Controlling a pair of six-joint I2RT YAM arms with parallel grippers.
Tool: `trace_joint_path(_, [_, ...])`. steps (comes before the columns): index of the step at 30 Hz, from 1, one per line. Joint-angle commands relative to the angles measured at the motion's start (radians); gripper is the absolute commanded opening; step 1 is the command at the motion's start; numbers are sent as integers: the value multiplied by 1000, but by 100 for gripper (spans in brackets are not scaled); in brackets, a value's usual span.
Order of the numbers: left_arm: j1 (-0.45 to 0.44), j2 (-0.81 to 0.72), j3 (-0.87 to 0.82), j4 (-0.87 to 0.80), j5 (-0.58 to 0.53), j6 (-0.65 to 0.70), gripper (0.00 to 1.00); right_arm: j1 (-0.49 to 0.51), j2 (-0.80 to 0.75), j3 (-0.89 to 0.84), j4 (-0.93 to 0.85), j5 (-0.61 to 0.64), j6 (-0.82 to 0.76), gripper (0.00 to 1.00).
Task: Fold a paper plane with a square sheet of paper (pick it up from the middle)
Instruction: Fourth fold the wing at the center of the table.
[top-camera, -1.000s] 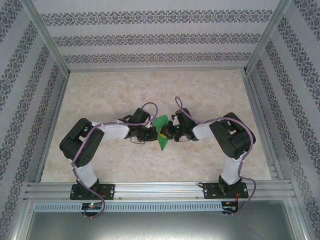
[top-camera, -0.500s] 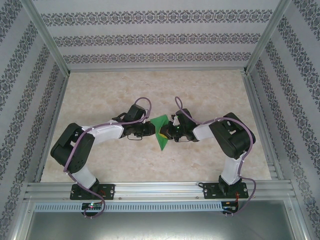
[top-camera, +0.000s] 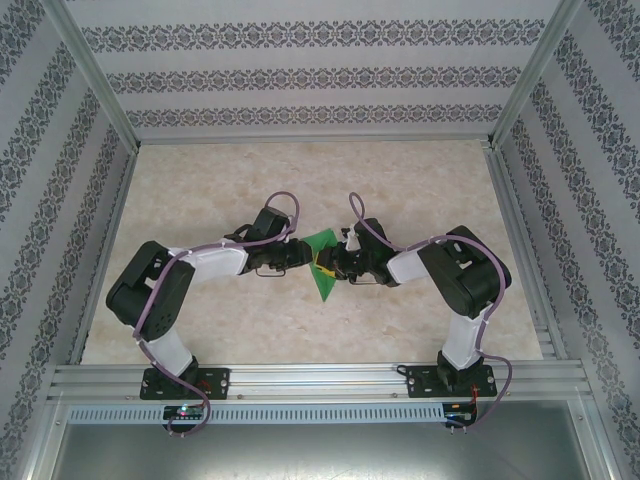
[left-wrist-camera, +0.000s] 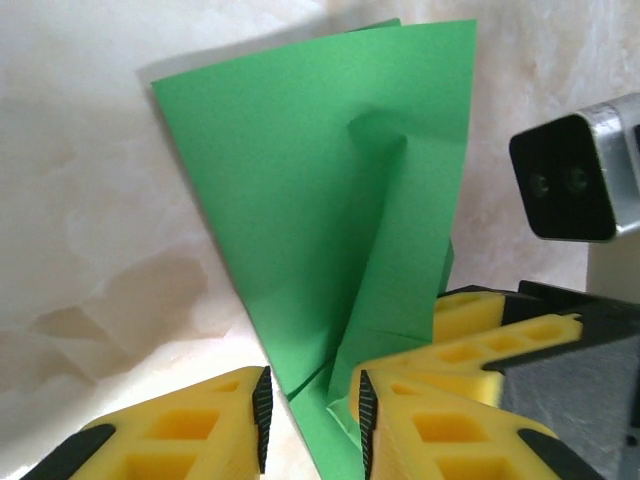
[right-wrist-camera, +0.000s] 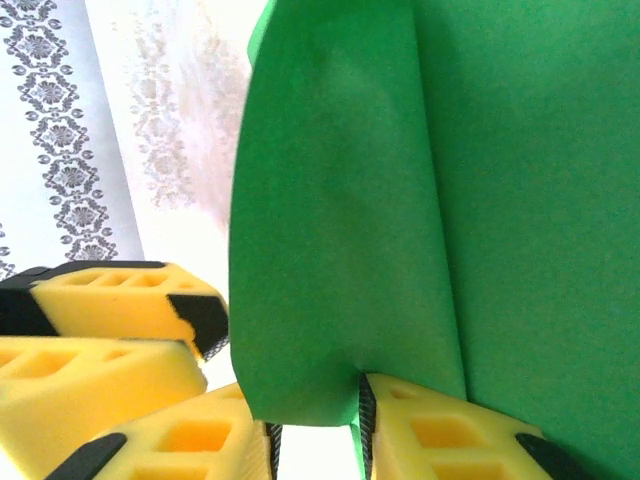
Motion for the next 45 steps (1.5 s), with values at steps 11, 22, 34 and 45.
trace_joint_path(11, [65, 41, 27, 93, 113, -59, 39, 0, 34, -44, -51, -1, -67, 34])
trace_joint_path(22, [65, 111, 100, 32, 224, -4, 40, 9, 3, -31, -86, -6, -159, 38])
trace_joint_path(34, [63, 187, 175, -71, 267, 72, 29, 13, -15, -15, -120, -4, -188, 37])
trace_joint_path(45, [63, 223, 215, -167, 269, 157, 19, 15, -41, -2, -150, 5, -200, 37])
